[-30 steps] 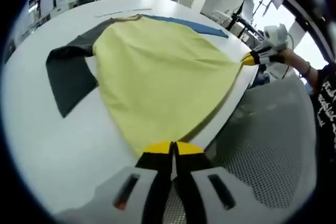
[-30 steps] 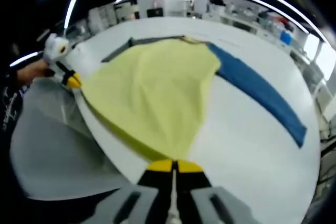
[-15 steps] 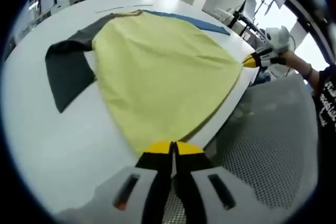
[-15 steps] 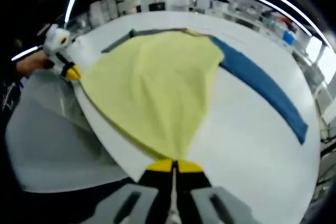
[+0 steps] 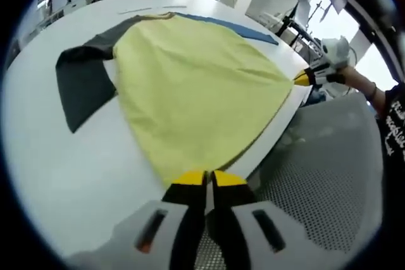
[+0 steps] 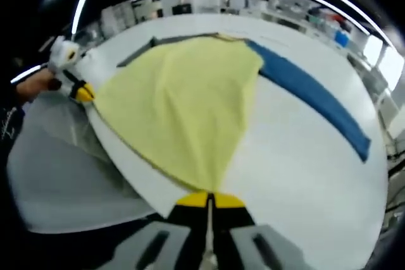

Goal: Fold the garment on the visible template until the final outline fits inside the template.

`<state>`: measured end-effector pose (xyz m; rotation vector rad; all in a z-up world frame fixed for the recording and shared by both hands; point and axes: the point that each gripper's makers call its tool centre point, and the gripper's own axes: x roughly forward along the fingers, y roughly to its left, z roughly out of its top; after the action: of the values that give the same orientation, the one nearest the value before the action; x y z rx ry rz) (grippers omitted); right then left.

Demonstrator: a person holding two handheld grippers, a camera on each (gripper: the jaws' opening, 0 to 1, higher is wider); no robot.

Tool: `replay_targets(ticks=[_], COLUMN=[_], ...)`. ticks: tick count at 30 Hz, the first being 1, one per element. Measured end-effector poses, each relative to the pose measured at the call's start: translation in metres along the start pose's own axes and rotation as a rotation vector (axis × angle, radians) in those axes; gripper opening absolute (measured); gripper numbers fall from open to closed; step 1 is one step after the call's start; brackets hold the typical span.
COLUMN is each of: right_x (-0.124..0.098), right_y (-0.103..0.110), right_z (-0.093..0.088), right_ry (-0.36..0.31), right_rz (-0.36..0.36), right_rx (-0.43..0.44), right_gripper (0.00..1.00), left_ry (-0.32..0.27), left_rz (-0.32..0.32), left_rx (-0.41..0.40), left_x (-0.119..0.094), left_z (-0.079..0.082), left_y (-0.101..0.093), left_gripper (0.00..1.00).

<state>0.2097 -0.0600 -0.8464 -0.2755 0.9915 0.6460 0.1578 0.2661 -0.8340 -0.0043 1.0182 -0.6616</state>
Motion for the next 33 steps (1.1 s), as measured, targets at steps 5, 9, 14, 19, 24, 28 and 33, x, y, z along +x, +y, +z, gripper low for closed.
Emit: replay_targets(ticks=[5, 9, 14, 19, 24, 28, 33], right_x=[-0.003, -0.007, -0.016, -0.022, -0.027, -0.029, -0.03], right_y=[-0.001, 0.005, 0.009, 0.001, -0.011, -0.03, -0.053], right_z=[-0.002, 0.002, 0.01, 0.026, 0.041, 0.048, 0.054], right_ry=[-0.022, -0.041, -0.065, -0.117, -0.175, -0.205, -0.243], right_rz=[0.009, 0.029, 0.061, 0.021, -0.002, -0.048, -0.065], right_rx=[0.074, 0.123, 0.16, 0.157, 0.165, 0.18, 0.233], right_gripper=[0.05, 0.15, 0.37, 0.68, 0.79, 0.94, 0.99], left_ry=[-0.026, -0.055, -0.14, -0.24, -0.288, -0.357, -0.399], left_rz=[-0.012, -0.028, -0.047, -0.032, 0.001, 0.041, 0.093], left_rx=[-0.026, -0.05, -0.038, -0.031, -0.018, -0.021, -0.034], left_x=[-0.003, -0.007, -0.015, -0.021, -0.025, -0.032, -0.038], left_z=[0.001, 0.003, 0.019, 0.039, 0.05, 0.06, 0.07], left_y=[0.0, 0.001, -0.001, 0.006, 0.011, 0.022, 0.034], left_gripper=[0.08, 0.17, 0.28, 0.47, 0.7, 0.85, 0.98])
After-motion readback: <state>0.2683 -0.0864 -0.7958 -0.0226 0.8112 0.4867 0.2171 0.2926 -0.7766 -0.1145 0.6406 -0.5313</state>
